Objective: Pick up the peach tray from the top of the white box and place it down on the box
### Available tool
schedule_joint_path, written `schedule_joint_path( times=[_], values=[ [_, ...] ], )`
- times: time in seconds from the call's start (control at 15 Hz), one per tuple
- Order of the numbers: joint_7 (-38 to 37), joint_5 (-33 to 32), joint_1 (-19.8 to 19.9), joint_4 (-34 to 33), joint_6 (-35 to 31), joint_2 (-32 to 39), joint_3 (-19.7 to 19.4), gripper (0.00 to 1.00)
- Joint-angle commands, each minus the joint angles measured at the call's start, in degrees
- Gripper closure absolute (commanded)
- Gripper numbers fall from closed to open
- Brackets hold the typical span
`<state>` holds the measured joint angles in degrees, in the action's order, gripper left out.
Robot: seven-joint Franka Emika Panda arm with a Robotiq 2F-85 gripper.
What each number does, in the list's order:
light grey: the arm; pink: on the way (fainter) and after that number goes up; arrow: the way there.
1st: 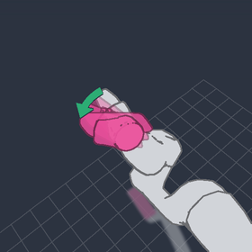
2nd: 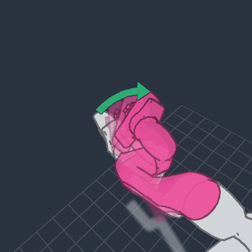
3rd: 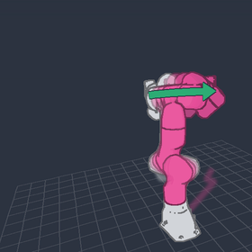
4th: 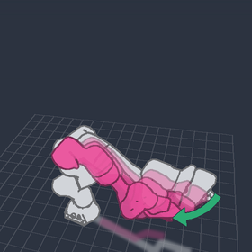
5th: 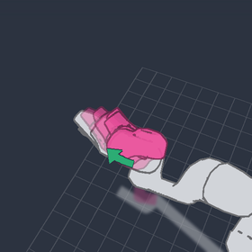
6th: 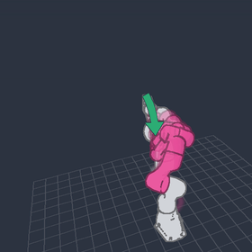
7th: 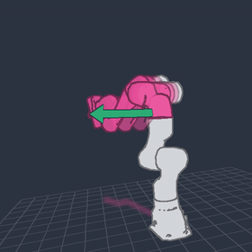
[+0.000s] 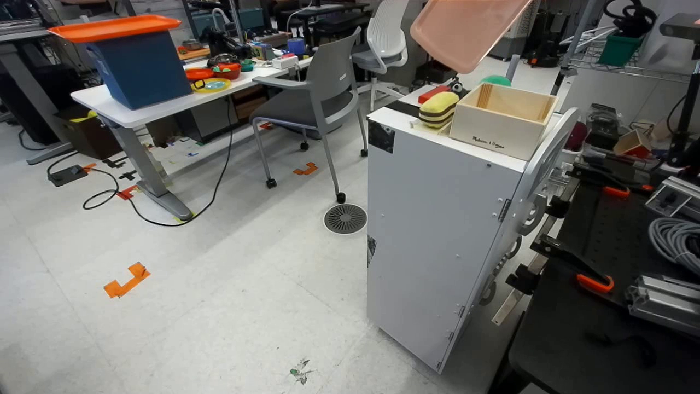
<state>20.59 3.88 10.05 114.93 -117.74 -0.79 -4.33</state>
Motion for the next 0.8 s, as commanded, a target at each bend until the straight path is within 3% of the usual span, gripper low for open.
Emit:
schedule_joint_path(
  times=[0.0, 0.27, 0.73],
  values=[
    [-2.1, -0.5, -1.6, 3.0, -4.9, -4.0, -0.8, 0.98],
    [-3.5, -2.2, -2.1, 5.7, -8.7, -5.9, -0.8, 0.98],
    [-1.5, 0.7, -3.5, 9.8, -7.1, -7.4, -0.8, 0.98]
  ],
)
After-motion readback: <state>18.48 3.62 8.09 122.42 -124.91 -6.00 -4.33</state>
